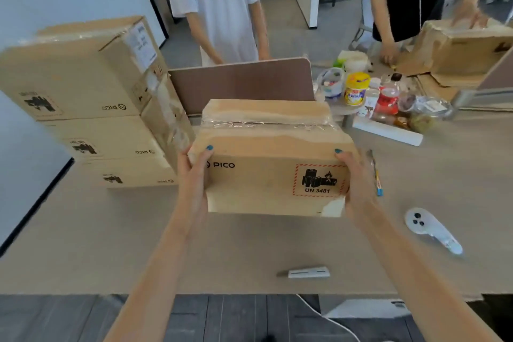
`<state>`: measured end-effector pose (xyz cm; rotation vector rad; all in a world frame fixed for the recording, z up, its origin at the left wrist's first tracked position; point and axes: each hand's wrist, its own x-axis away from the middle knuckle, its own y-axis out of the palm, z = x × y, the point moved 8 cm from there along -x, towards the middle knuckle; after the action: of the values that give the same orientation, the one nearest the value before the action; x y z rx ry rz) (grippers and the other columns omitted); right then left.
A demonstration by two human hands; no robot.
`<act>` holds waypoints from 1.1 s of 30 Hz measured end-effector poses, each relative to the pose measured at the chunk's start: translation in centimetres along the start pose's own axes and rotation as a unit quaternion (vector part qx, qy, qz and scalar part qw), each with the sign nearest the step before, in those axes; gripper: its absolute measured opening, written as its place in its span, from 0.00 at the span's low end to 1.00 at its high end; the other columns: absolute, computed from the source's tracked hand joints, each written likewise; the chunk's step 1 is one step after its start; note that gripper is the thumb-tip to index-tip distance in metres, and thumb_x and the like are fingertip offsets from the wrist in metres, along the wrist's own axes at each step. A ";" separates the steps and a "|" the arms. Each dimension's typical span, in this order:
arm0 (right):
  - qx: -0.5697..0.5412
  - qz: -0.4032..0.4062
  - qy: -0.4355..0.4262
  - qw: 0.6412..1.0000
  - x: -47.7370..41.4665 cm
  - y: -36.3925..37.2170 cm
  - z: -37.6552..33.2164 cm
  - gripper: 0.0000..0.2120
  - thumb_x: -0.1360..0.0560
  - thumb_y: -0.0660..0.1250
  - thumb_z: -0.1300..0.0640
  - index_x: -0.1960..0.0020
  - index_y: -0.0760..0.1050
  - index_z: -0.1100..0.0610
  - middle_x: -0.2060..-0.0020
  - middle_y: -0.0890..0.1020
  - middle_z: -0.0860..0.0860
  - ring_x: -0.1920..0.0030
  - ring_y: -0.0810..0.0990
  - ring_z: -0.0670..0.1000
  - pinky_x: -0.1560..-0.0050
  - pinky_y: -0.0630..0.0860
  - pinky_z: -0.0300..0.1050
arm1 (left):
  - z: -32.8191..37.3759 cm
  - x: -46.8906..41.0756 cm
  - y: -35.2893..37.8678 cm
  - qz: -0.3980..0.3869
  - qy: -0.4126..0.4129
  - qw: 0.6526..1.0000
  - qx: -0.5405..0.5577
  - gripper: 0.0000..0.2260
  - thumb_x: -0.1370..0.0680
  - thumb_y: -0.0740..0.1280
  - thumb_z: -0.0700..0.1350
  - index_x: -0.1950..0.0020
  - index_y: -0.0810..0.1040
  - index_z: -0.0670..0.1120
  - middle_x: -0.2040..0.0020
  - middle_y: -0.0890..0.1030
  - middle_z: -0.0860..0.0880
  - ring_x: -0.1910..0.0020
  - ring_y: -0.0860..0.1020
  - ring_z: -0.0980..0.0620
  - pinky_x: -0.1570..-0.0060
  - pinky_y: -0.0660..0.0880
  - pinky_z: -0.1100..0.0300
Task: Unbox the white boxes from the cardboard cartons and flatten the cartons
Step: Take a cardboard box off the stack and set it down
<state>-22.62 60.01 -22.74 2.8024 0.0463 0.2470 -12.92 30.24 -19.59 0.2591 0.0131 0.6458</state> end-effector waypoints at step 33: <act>0.089 -0.047 0.088 0.991 -3.4 -1.3 15.7 0.18 0.24 0.62 0.66 0.41 0.68 0.47 0.56 0.80 0.43 0.53 0.78 0.47 0.51 0.75 0.42 | -16.2 -3.7 -9.1 0.028 -0.094 0.975 -0.202 0.22 0.24 0.72 0.39 0.35 0.67 0.49 0.37 0.74 0.50 0.37 0.75 0.51 0.37 0.74 0.51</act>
<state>-23.18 56.07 -38.33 2.9359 0.2524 0.4881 -11.96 24.82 -37.72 -0.0731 -0.3059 0.6630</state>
